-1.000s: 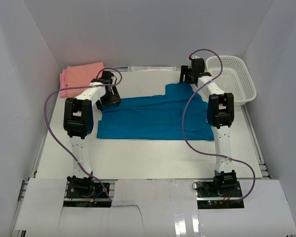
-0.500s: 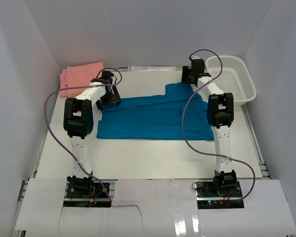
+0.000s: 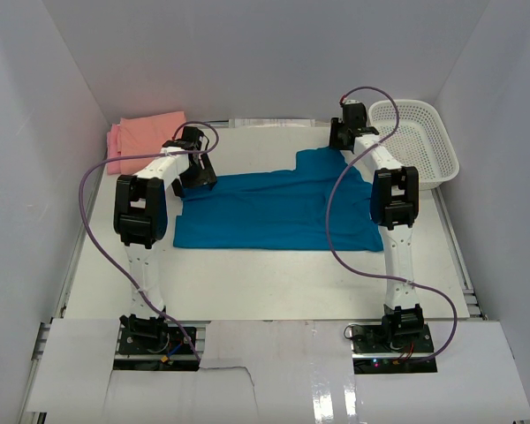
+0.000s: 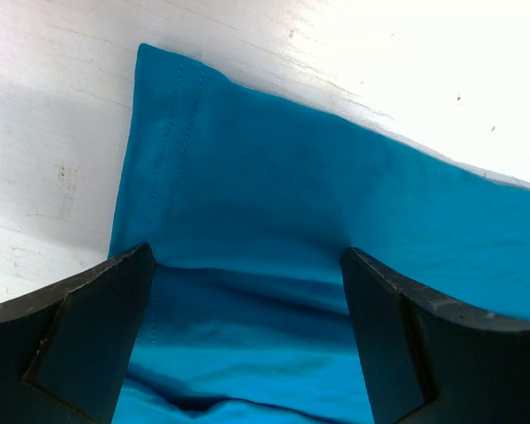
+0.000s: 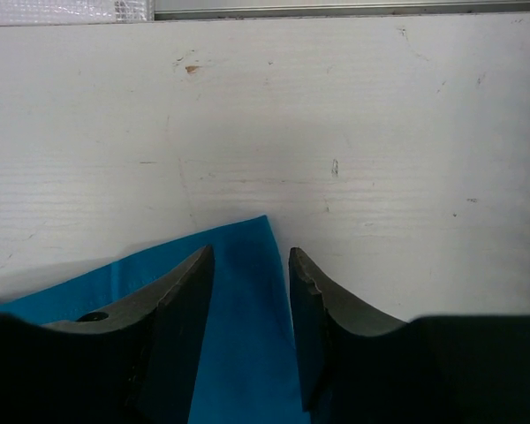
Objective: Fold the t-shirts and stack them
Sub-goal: Grap the side of the flattened tshirt furthest away from the robot with both arms
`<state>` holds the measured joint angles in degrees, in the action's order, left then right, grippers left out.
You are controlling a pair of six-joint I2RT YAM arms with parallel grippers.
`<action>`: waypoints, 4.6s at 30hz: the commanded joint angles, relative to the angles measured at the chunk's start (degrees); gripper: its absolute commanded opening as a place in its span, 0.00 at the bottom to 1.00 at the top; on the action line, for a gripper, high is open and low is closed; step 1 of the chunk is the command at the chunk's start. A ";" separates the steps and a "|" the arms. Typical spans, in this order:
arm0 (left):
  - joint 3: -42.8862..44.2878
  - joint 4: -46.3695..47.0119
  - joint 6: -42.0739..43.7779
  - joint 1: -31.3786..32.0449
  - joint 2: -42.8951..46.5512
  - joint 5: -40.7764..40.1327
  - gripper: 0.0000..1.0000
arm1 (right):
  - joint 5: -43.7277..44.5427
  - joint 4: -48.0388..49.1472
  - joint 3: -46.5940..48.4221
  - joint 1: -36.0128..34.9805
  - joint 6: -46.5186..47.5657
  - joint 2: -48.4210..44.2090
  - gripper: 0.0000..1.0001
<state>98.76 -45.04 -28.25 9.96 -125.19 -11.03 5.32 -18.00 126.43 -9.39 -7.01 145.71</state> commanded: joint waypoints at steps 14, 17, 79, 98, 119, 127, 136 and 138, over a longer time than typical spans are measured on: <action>1.70 -0.32 0.48 0.15 0.47 0.83 0.98 | -0.14 -4.06 7.60 0.25 1.03 3.35 0.53; 1.61 -0.40 0.48 0.15 0.47 0.83 0.98 | -0.05 -4.24 7.95 0.16 0.94 3.53 0.44; 2.22 -0.49 1.09 -1.08 -1.20 3.12 0.98 | -1.54 -8.10 14.46 -0.37 0.68 7.13 0.18; 8.27 -3.03 0.74 -1.43 -1.11 4.00 0.98 | -1.98 -1.00 2.87 -0.98 4.11 -6.04 0.08; 20.76 -5.24 -1.54 -6.00 -7.69 5.92 0.98 | -4.71 2.80 -20.96 -0.98 4.10 -25.39 0.08; 29.47 -6.29 -1.81 -7.05 -13.41 5.49 0.97 | -6.47 2.71 -21.31 -0.98 4.54 -25.56 0.08; 27.54 -6.20 -1.81 -6.97 -12.98 6.90 0.92 | -6.38 2.53 -20.87 -0.98 5.07 -24.60 0.08; 26.31 -6.03 -1.81 -6.88 -12.19 7.07 0.92 | -6.55 2.27 -20.44 -0.98 4.98 -24.16 0.08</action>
<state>126.26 -50.94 -29.85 2.92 -140.53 -4.84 -0.43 -17.45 104.84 -10.31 -2.70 122.98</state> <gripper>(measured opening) 0.920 0.081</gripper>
